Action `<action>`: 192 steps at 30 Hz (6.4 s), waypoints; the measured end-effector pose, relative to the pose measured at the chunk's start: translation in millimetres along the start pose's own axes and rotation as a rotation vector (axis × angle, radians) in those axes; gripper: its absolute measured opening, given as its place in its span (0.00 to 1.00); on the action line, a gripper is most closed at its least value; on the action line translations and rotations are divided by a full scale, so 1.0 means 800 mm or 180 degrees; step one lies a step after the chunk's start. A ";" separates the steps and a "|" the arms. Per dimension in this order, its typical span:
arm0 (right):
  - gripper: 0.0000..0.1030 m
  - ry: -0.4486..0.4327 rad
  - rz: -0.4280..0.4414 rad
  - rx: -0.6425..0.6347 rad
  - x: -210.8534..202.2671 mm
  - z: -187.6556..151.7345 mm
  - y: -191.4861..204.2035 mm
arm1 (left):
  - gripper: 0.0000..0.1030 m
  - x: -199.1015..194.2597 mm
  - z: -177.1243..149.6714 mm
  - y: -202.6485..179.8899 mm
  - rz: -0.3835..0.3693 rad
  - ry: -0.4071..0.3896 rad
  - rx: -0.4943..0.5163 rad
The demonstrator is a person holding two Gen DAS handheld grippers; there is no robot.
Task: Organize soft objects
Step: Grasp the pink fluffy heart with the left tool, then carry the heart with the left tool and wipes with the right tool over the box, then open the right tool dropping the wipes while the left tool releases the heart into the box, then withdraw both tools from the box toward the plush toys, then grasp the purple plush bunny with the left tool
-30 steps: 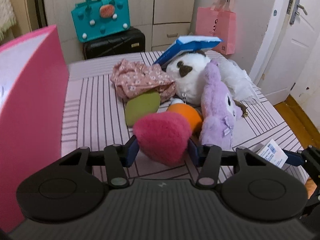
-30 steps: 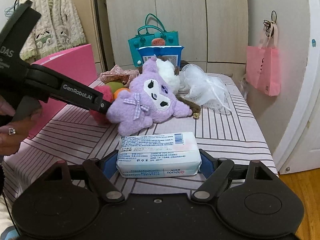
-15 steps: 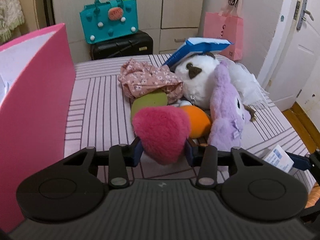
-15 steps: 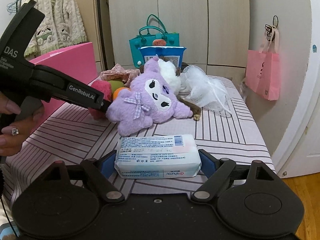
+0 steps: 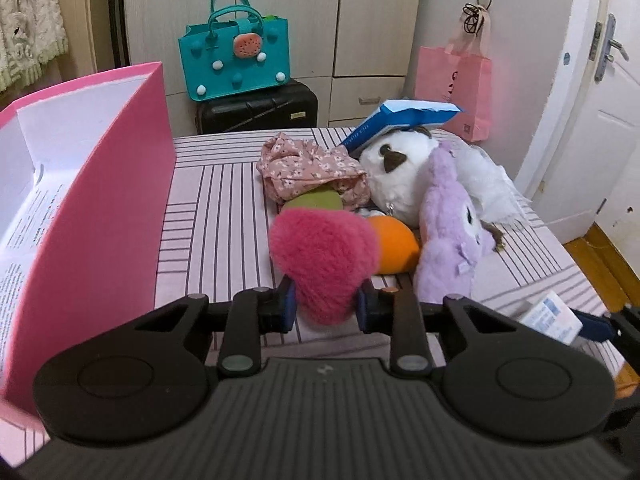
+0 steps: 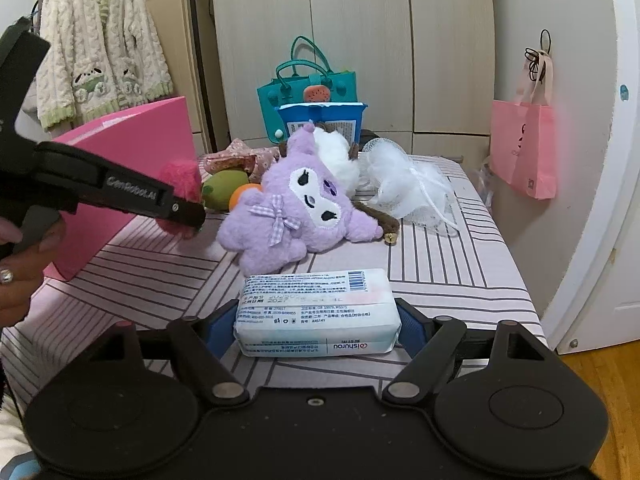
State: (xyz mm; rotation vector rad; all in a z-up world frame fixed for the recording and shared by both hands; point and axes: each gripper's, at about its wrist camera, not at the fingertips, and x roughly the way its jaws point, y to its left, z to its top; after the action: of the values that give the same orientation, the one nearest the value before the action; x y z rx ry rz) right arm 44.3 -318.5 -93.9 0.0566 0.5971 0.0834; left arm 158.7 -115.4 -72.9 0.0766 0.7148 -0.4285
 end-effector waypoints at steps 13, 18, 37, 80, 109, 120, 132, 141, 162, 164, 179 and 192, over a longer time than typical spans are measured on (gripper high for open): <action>0.81 0.0226 0.0237 -0.0030 -0.009 0.008 0.009 | 0.26 -0.045 -0.018 0.011 -0.0178 0.0398 0.0198; 0.81 0.0367 0.0436 -0.0076 -0.015 0.010 0.022 | 0.26 -0.069 -0.022 0.019 -0.0261 0.0454 0.0206; 0.81 0.0861 0.1236 -0.0318 -0.062 0.056 0.108 | 0.26 -0.159 -0.018 0.080 -0.0508 0.0872 0.0155; 0.81 0.0703 0.1215 -0.2762 0.203 0.285 0.306 | 0.27 -0.016 0.174 0.285 -0.0253 0.0679 -0.0209; 0.84 0.0745 0.0759 -0.3328 0.214 0.268 0.323 | 0.58 0.049 0.149 0.307 0.0035 0.1087 -0.0258; 0.84 0.0862 0.1117 -0.1987 0.122 0.295 0.260 | 0.63 -0.052 0.167 0.284 0.0192 0.0907 0.0005; 0.84 0.0645 0.1382 -0.1459 -0.005 0.285 0.229 | 0.69 -0.189 0.154 0.237 0.0142 0.0562 0.0280; 0.84 0.0482 0.1461 -0.1227 -0.071 0.231 0.196 | 0.70 -0.274 0.111 0.179 0.0232 0.0066 0.0499; 0.85 0.0289 0.1130 -0.0874 -0.090 0.090 0.106 | 0.71 -0.244 0.022 0.069 -0.0237 -0.0062 0.0659; 0.85 0.0195 0.1042 -0.0855 -0.079 0.073 0.095 | 0.71 -0.230 0.018 0.057 -0.0247 -0.0093 0.0705; 0.85 -0.0015 0.0503 -0.0744 -0.014 0.041 0.032 | 0.60 -0.101 0.033 -0.018 -0.0650 0.0048 0.0548; 0.90 0.0123 0.0452 -0.0435 0.062 0.039 0.042 | 0.33 0.004 0.040 -0.042 -0.0925 0.0338 0.0264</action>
State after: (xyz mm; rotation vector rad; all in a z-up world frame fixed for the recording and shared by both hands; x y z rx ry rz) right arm 100.7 -281.2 -93.5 -0.0353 0.6242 0.2631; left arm 166.8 -153.7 -48.5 0.0742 0.8162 -0.7365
